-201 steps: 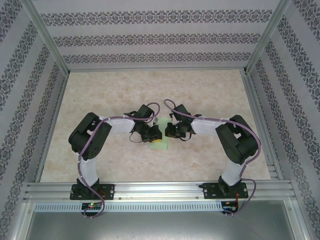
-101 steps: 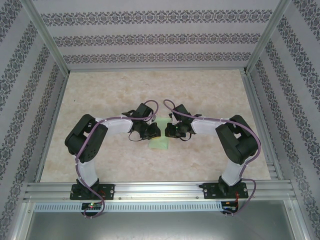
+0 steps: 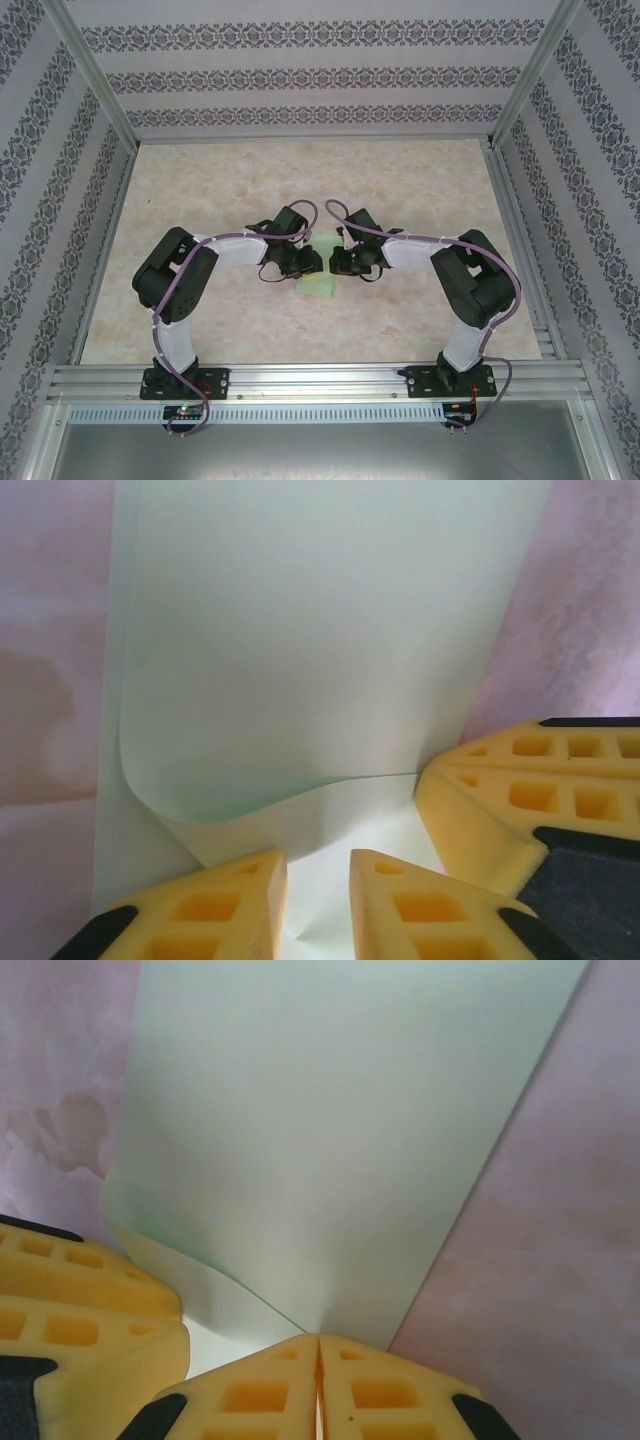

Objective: Fold a paper plane with a square sheet of paper (pick it up from the middle)
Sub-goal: Fold the paper at the center of the table.

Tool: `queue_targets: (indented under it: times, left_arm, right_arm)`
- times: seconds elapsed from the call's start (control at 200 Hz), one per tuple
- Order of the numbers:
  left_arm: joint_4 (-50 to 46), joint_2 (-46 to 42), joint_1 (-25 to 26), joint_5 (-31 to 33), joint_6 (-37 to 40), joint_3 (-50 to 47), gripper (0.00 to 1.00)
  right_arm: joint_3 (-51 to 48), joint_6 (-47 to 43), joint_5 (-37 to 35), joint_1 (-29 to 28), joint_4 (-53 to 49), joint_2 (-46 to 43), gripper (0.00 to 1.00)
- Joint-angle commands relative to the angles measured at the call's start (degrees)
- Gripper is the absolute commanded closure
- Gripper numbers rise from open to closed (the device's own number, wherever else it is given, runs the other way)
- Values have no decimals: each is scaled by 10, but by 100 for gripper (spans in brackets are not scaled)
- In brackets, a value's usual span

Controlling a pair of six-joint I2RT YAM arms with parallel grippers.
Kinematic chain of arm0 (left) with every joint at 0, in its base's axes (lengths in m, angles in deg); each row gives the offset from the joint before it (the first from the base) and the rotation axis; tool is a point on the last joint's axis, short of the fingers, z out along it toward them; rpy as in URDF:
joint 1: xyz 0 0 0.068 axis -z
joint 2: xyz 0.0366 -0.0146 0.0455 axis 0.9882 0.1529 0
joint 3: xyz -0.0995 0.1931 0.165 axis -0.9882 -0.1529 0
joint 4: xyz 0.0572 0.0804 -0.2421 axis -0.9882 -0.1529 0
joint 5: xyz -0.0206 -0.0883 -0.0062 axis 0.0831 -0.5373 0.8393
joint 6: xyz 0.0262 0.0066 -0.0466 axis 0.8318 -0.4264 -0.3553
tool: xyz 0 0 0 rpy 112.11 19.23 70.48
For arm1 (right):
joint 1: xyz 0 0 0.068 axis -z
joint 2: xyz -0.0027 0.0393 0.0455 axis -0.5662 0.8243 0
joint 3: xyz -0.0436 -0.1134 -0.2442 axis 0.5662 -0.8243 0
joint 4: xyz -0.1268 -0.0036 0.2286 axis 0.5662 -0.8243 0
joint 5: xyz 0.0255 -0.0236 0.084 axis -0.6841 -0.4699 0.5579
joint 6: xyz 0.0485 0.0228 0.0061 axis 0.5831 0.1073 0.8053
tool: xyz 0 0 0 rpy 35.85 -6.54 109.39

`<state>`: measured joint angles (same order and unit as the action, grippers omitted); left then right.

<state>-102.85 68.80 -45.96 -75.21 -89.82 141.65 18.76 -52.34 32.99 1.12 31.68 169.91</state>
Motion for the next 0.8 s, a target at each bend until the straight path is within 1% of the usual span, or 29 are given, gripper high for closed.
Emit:
queue_targets:
  times: [0.0, 0.22, 0.405, 0.515, 0.589, 0.709, 0.794]
  left_arm:
    - [9, -2, -16, 42, 13, 12, 69]
    - [3, 12, -35, 45, 23, 27, 62]
    - [-14, 24, -45, 51, 33, 42, 59]
    - [-17, 16, -51, 55, 41, 40, 57]
    - [-13, 1, -52, 43, 52, 41, 54]
    - [22, -33, -51, 4, 53, 27, 51]
    - [36, -51, -49, -11, 52, 14, 51]
  right_arm:
    - [-30, -32, -31, -4, -45, 31, 90]
    - [-38, -50, -39, -3, -52, 34, 91]
    - [-38, -53, -44, 0, -54, 36, 91]
    - [-38, -52, -43, 1, -52, 33, 91]
    - [-36, -52, -42, 1, -52, 32, 91]
    - [-32, -49, -39, 1, -51, 28, 91]
    - [-29, -49, -38, 1, -50, 28, 91]
